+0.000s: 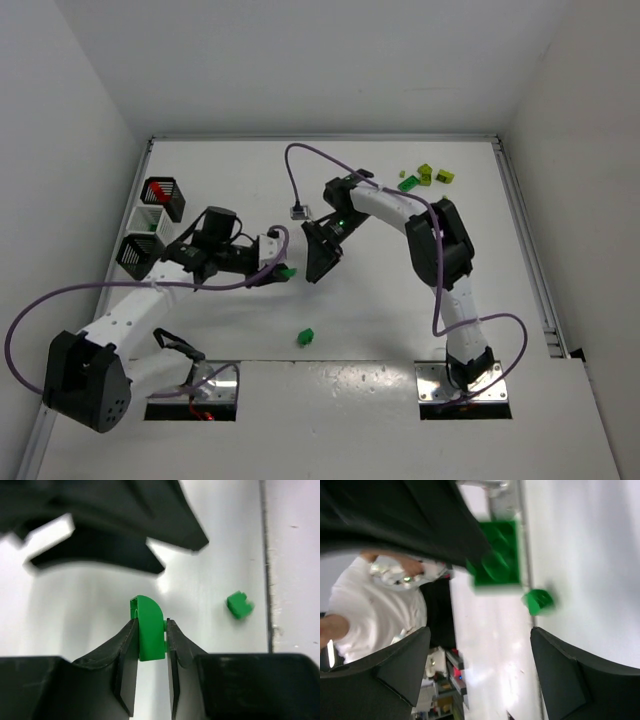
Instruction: Sort the legos into containers by color
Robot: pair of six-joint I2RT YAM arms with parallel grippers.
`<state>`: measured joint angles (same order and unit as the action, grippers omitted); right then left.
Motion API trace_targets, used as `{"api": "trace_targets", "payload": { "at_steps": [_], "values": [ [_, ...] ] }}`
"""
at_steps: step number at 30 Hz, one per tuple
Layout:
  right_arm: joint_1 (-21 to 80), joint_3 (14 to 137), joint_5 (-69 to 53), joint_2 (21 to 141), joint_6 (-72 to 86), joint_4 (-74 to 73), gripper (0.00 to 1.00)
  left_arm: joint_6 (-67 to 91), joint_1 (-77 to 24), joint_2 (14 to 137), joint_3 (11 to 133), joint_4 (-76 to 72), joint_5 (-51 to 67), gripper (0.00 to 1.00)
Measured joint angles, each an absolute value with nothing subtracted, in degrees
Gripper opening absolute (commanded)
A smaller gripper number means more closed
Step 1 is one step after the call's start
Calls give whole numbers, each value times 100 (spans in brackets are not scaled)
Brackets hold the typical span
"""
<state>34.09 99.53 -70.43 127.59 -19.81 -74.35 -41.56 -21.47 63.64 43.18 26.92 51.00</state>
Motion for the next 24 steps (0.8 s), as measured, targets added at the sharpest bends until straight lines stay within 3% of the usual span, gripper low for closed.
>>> {"api": "trace_targets", "payload": {
  "at_steps": [7, 12, 18, 24],
  "values": [
    [2869, 9059, -5297, 11767, -510, -5835, 82, -3240, -572, 5649, 4305, 2600, 4473, 0],
    [2808, 8549, -4287, 10691, -95, -5085, 82, -2554, 961, 5594, 4939, 2814, 3791, 0],
    [2882, 8392, -3846, 10326, -128, -4810, 82, -2128, 2674, 6897, 6396, 3216, 3450, 0],
    [2985, 8066, -3334, 10324, -292, -4797, 82, -2008, 3531, 8665, 7614, 3798, 3529, 0]
  ]
}}
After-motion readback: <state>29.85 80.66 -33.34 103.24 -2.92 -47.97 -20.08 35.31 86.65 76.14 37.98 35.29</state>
